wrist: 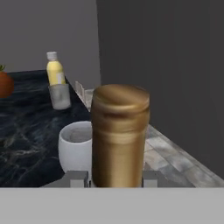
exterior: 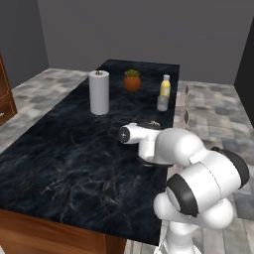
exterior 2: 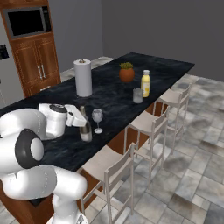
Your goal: There is a wine glass and glass cup on the dining counter. Place the wine bottle next to the wine glass and the juice bottle next to the glass cup.
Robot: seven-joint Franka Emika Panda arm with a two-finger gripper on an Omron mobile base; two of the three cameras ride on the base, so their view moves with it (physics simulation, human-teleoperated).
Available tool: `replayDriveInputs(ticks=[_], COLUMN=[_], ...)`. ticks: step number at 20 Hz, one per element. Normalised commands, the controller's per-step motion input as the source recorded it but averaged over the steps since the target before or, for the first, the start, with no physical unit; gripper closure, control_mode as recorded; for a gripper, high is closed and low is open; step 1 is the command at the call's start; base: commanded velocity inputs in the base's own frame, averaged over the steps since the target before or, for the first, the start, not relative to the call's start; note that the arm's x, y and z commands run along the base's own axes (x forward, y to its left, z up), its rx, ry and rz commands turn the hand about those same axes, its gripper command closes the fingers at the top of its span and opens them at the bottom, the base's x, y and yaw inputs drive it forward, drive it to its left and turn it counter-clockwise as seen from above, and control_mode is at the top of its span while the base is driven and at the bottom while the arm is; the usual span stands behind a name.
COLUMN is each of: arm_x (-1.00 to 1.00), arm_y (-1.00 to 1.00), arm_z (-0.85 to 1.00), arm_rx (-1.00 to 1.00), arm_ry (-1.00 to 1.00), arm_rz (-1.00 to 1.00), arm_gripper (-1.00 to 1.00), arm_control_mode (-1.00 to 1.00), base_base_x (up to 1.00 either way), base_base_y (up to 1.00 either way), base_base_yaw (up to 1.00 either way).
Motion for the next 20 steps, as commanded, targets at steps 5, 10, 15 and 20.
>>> replayDriveInputs(ticks=[5, 10, 15, 20], arm_x=[0.13, 0.09, 0.02, 0.01], arm_y=[0.0, -0.02, -0.04, 0.0], arm_z=[-0.03, 0.0, 0.0, -0.14], arm_rx=[0.0, 0.0, 0.0, 0.0], arm_ry=[0.0, 0.0, 0.0, 0.02], arm_rz=[0.06, 0.05, 0.03, 0.01], arm_gripper=[1.0, 1.0, 1.0, 1.0], arm_control_mode=[-1.0, -1.0, -1.0, -1.0], base_base_x=[0.0, 0.0, 0.0, 0.0], base_base_y=[0.0, 0.0, 0.0, 0.0], base_base_yaw=[0.0, 0.0, 0.0, 0.0])
